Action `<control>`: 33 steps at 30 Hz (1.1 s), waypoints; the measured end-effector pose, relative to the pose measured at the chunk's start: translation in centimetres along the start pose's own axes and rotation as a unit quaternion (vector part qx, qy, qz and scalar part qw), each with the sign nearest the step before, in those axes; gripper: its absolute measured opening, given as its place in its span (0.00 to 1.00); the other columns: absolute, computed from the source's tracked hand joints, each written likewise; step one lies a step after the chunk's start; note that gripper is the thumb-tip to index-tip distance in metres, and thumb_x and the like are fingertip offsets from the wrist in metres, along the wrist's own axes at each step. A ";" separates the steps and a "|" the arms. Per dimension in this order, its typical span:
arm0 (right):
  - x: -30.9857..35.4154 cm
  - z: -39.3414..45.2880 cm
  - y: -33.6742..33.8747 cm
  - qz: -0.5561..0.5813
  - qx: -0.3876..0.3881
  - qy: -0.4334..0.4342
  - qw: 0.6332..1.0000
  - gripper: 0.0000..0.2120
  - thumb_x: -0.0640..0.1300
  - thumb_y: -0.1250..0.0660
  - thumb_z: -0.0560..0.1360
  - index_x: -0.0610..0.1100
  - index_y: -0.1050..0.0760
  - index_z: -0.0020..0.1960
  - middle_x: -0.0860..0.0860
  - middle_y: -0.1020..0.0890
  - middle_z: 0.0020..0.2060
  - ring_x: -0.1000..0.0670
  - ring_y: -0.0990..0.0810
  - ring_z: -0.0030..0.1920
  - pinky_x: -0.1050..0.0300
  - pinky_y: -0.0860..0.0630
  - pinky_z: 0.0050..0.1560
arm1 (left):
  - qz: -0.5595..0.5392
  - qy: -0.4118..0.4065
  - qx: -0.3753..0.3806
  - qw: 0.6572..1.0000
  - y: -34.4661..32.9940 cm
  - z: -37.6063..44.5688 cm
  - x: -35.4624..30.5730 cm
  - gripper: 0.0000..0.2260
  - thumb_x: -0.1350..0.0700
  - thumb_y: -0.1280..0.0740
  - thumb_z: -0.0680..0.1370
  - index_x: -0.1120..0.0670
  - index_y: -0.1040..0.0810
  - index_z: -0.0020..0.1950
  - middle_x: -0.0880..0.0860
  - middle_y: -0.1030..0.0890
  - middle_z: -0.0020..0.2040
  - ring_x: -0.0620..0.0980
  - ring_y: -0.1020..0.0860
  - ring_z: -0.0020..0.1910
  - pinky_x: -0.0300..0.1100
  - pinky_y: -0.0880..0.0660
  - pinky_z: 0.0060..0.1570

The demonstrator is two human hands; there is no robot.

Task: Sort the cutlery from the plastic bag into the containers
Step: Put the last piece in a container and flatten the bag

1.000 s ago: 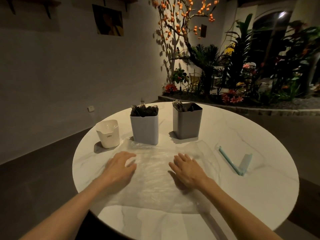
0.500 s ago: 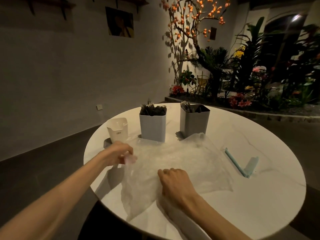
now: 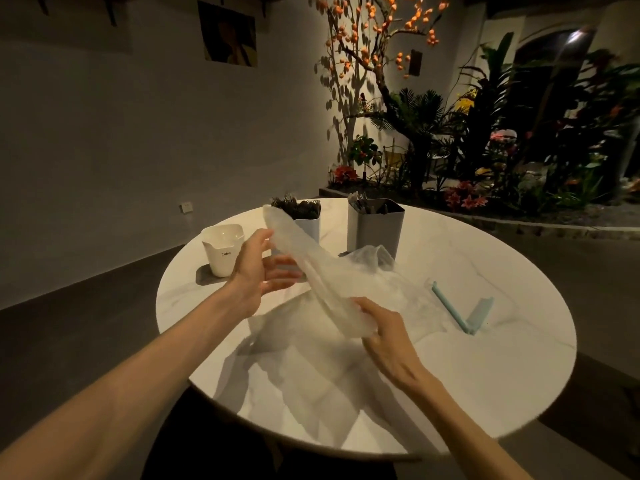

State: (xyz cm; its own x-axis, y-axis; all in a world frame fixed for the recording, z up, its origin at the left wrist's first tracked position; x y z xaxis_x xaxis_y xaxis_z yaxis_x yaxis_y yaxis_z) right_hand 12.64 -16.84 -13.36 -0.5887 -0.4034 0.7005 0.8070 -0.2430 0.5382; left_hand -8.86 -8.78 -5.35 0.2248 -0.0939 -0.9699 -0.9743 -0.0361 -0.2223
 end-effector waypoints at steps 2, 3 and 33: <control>0.0 -0.1 2.0 0.122 0.020 -0.053 0.991 0.17 0.32 0.37 0.80 0.52 0.17 0.55 0.62 0.14 0.49 0.59 0.17 0.53 0.66 0.23 0.55 | 0.025 -0.024 -0.030 0.999 1.0 0.8 0.8 0.12 0.51 0.39 0.80 0.55 0.21 0.57 0.56 0.17 0.44 0.54 0.19 0.45 0.45 0.22 0.41; -0.2 -0.2 2.9 0.168 0.036 -0.080 0.982 0.13 0.35 0.37 0.82 0.48 0.16 0.56 0.57 0.13 0.50 0.56 0.16 0.53 0.63 0.22 0.56 | 0.059 -0.034 -0.029 0.997 1.7 1.3 1.6 0.11 0.56 0.36 0.77 0.54 0.21 0.58 0.58 0.18 0.50 0.54 0.21 0.49 0.46 0.22 0.46; -8.2 -2.1 11.1 -0.203 0.027 -0.365 0.908 0.22 0.47 0.26 0.74 0.45 0.30 0.63 0.46 0.17 0.50 0.48 0.17 0.44 0.51 0.17 0.47 | 0.486 -0.003 0.072 0.871 0.8 1.3 8.8 0.24 0.44 0.20 0.67 0.52 0.25 0.55 0.52 0.18 0.41 0.52 0.19 0.39 0.42 0.26 0.35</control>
State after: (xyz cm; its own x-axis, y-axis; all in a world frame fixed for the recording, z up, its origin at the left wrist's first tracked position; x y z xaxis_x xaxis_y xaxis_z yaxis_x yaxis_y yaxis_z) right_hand 26.53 -18.09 -14.13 -0.7274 0.4067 0.5527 0.5246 -0.1897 0.8299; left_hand -7.67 -8.33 -14.23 -0.7069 -0.0062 -0.7073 -0.6961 0.1830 0.6942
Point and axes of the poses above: each hand's wrist, its own z-axis towards the middle knuckle, its own y-axis out of the back of the hand, x = y × z, the point moved 2 cm from there along z, towards the middle knuckle
